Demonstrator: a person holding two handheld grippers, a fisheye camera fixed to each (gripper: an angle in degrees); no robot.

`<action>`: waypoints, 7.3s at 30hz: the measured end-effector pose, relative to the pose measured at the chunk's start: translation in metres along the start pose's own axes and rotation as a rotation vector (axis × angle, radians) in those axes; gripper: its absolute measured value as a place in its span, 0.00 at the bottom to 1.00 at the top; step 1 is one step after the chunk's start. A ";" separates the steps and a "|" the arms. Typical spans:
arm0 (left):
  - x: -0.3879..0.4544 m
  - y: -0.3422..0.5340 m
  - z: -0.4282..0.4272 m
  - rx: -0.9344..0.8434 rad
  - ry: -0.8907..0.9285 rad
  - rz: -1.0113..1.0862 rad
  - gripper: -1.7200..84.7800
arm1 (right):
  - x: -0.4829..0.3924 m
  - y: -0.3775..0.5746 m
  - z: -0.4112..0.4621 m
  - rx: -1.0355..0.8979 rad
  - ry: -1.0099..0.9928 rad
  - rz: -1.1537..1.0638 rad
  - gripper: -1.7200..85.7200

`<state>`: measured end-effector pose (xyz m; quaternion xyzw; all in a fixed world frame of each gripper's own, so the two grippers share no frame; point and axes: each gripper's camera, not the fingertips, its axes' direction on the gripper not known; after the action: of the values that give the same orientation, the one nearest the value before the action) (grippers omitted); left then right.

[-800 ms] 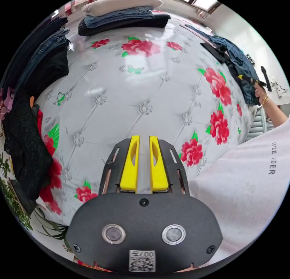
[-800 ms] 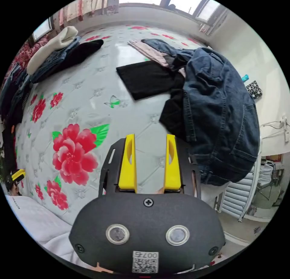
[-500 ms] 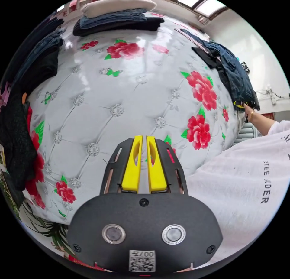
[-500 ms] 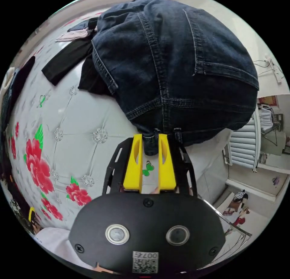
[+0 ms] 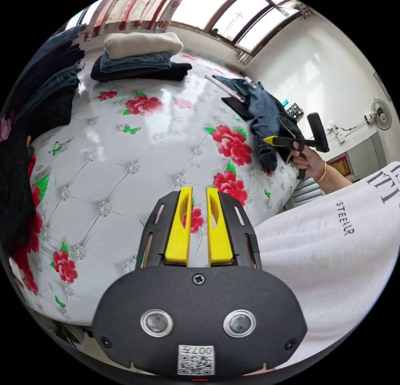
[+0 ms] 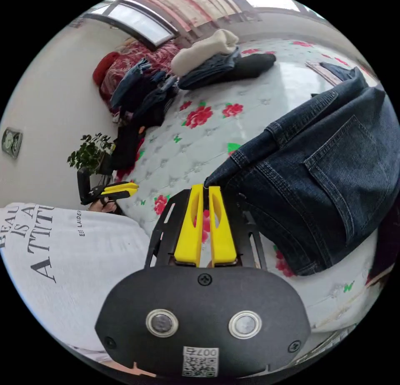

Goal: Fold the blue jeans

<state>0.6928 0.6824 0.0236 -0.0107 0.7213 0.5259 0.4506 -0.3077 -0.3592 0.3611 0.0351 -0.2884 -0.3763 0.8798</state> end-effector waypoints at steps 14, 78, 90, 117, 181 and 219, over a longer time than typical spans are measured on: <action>-0.085 0.145 -0.211 0.369 -0.376 -0.492 0.09 | -0.253 -0.031 0.095 -0.198 -0.320 -0.550 0.05; 0.007 0.077 -0.455 0.311 -0.405 -0.029 0.01 | -0.022 0.098 -0.303 0.619 0.077 0.296 0.02; -0.035 0.178 -0.272 -0.099 -0.234 -0.468 0.02 | 0.018 0.227 -0.176 0.157 0.489 0.740 0.06; -0.210 -0.030 -0.253 0.058 -0.449 -0.649 0.15 | -0.019 -0.235 -0.045 0.250 0.148 0.296 0.13; -0.254 -0.138 -0.171 0.018 -0.620 -0.426 0.04 | 0.092 -0.056 -0.187 0.561 0.449 0.743 0.06; -0.161 0.077 -0.185 -0.057 -0.759 -0.451 0.07 | -0.044 0.054 -0.086 0.145 0.643 0.456 0.08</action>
<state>0.6322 0.5008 0.1957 0.0138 0.4693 0.4010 0.7866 -0.2509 -0.3037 0.2832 0.1483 -0.0247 -0.1200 0.9813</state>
